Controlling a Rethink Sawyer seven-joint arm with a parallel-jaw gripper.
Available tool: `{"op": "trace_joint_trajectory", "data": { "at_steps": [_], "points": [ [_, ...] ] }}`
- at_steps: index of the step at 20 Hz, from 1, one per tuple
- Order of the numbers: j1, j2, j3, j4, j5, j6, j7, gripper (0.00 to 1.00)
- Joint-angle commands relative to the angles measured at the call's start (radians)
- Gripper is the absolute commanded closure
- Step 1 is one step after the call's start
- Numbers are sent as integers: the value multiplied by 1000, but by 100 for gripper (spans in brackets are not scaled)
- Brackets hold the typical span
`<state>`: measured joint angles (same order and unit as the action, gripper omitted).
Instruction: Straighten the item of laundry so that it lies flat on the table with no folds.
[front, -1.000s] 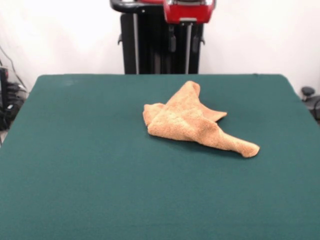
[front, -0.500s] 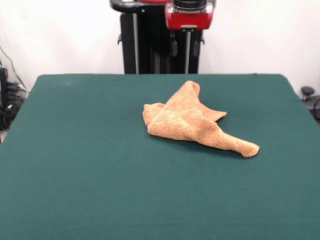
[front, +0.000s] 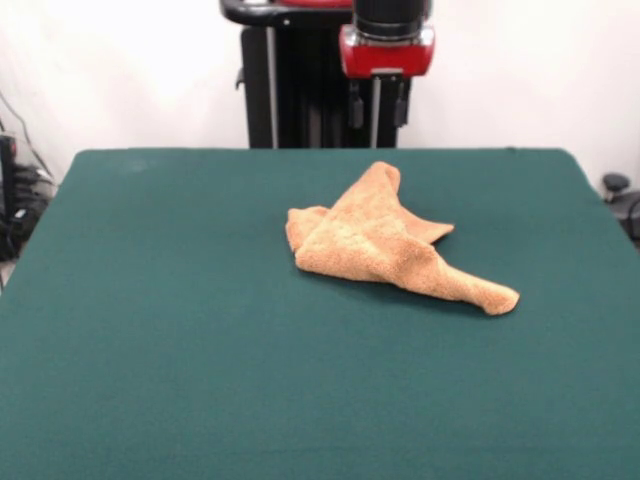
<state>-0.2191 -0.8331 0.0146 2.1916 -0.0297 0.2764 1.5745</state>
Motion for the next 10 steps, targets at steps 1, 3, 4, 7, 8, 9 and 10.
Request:
{"op": "trace_joint_trajectory", "data": {
  "at_steps": [1, 3, 4, 7, 8, 9, 10],
  "points": [
    [46, 68, 36, -101, -10, -55, 149, 0],
    [53, 85, 32, -115, -7, -55, 152, 0],
    [56, 91, 31, -121, -7, -56, 152, 0],
    [55, 112, 34, -137, -6, -58, 149, 0],
    [52, 119, 36, -140, -6, -60, 147, 0],
    [51, 127, 37, -145, -9, -69, 145, 0],
    [50, 135, 37, -149, -11, -75, 145, 0]
  ]
}}
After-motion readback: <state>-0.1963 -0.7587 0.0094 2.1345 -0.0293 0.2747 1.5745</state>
